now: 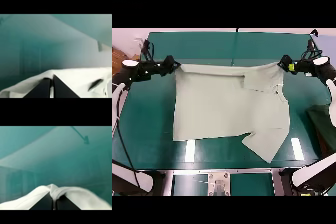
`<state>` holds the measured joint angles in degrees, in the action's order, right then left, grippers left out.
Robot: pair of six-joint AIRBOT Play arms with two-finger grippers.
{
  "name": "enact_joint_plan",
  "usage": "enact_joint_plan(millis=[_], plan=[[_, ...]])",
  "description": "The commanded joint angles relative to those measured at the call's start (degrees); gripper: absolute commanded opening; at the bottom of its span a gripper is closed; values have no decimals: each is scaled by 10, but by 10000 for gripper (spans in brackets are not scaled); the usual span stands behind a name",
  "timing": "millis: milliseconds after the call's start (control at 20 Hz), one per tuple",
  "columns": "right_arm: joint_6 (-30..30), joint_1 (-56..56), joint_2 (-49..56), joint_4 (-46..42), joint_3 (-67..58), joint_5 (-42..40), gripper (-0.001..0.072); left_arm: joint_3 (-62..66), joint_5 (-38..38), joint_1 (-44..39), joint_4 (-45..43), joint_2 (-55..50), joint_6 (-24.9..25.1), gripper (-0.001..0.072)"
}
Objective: Fold the shirts.
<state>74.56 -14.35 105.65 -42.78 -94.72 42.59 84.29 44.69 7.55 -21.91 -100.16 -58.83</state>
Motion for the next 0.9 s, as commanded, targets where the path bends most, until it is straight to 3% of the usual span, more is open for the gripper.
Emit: enact_joint_plan(millis=[0,200,550,850], plan=[[-1,-1,33,8,-73,-13,17,33,-40,0,12,-10,21,25],[0,-4,33,-19,-78,17,16,33,-12,0,-74,-10,2,25],[15,-44,17,-150,-66,261,15,33,147,0,-220,-10,-24,25],[15,-44,-35,-225,35,274,15,24,188,-3,-292,-10,-57,25]])
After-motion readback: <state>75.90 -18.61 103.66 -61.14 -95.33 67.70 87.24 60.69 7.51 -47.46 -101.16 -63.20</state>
